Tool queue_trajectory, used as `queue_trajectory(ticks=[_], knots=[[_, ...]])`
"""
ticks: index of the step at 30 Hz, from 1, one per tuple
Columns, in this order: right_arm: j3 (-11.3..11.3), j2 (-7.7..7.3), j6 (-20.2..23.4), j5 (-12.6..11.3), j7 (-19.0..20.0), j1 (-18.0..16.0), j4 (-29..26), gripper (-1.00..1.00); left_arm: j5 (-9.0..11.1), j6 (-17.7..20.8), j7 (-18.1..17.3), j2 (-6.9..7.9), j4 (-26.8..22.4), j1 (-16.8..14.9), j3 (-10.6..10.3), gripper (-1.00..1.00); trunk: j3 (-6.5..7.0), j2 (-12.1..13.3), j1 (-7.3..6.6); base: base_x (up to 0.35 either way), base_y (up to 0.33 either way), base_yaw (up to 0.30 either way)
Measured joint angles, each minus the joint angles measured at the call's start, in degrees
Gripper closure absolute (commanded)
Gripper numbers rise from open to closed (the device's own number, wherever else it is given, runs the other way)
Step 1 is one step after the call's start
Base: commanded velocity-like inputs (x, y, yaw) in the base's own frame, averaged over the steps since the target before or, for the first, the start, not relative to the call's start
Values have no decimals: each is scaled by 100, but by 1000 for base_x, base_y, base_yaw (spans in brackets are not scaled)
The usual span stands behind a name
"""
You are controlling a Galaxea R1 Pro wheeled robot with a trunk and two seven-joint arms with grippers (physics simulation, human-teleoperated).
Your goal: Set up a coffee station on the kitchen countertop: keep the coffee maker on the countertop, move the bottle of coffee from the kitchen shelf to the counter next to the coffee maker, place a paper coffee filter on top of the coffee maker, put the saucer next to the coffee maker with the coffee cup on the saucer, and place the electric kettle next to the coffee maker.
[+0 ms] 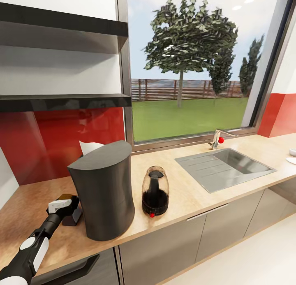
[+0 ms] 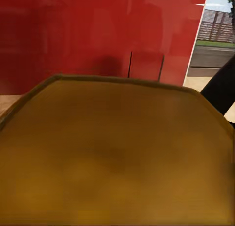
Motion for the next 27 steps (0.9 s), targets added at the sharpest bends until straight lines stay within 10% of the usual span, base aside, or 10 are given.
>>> queue_trajectory(ticks=[11,27], knots=[[0,0,0,0,0,0,0,-100,1,0,1,0,0,0,-2,-100,0,1,2,-36,0,0],[0,0,0,0,0,0,0,-100,-39,1,0,0,0,6,-7,-100,0,1,3,-325,0,0]])
